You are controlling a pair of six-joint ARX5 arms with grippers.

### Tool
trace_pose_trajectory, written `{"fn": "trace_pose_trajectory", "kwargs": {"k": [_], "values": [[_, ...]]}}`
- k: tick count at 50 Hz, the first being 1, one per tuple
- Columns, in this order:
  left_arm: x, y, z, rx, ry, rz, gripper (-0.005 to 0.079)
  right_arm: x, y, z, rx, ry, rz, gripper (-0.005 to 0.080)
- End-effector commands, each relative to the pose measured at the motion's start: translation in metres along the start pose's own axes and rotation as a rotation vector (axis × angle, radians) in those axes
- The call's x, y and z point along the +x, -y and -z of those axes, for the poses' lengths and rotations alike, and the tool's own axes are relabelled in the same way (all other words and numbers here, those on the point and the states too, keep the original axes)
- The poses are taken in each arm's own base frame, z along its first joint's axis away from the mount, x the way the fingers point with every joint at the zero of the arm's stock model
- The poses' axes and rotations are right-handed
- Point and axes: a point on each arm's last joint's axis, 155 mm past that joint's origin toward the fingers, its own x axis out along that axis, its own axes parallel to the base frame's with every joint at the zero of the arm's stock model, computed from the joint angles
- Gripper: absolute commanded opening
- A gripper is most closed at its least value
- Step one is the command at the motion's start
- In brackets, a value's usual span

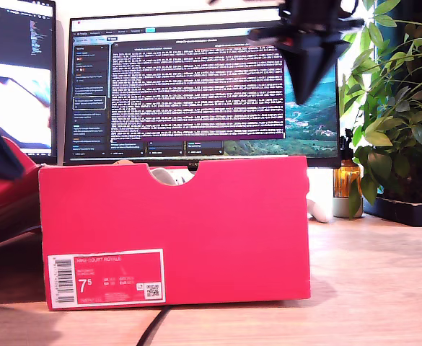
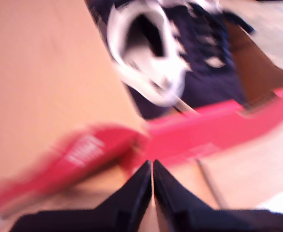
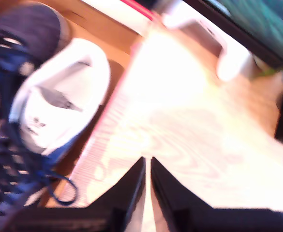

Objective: Pack the blue shoes by picking the first shoe and placing it inside the red shoebox, left side, then picking and rotating the second shoe and placing it in the shoebox

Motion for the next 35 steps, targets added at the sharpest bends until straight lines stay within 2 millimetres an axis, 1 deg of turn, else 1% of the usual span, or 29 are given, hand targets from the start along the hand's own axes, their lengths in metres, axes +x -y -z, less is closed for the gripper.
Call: {"fn": "trace_pose_trajectory", "kwargs": {"k": [1,3,8,10,11,17,18,30,35], "values": [[-0.001,-0.004,-0.012,0.018,0.041,-0.026,-0.0019,0.01,-0.005,0.023,-0.004,-0.046,-0.015,-0.0013],[0.0,-0.006,-0.018,0.011,0.062,-0.037,-0.0019,0.013,-0.005,0.031,-0.002,-0.055,-0.018,-0.0013],[0.0,-0.006,-0.034,0.044,0.12,-0.037,-0.0019,0.017,-0.003,0.043,0.012,-0.048,-0.018,-0.0013],[0.0,-0.006,-0.041,0.026,0.147,-0.039,-0.0019,0.017,-0.002,0.046,0.018,-0.041,-0.016,-0.0013],[-0.001,-0.007,-0.045,0.055,0.159,-0.044,-0.0019,0.017,-0.001,0.049,0.02,-0.039,-0.015,-0.0013],[0.0,-0.02,-0.064,0.04,0.223,-0.081,-0.0019,0.014,0.005,0.059,0.043,-0.009,-0.004,-0.0013],[0.0,-0.022,-0.067,0.059,0.227,-0.089,-0.0019,0.012,0.007,0.059,0.05,0.002,-0.001,-0.0013],[0.015,-0.04,-0.084,0.041,0.246,-0.076,-0.0019,-0.001,0.031,0.07,0.117,0.07,0.036,-0.0013],[0.022,-0.043,-0.091,0.044,0.26,-0.061,-0.0019,-0.004,0.04,0.072,0.146,0.099,0.053,-0.0013]]}}
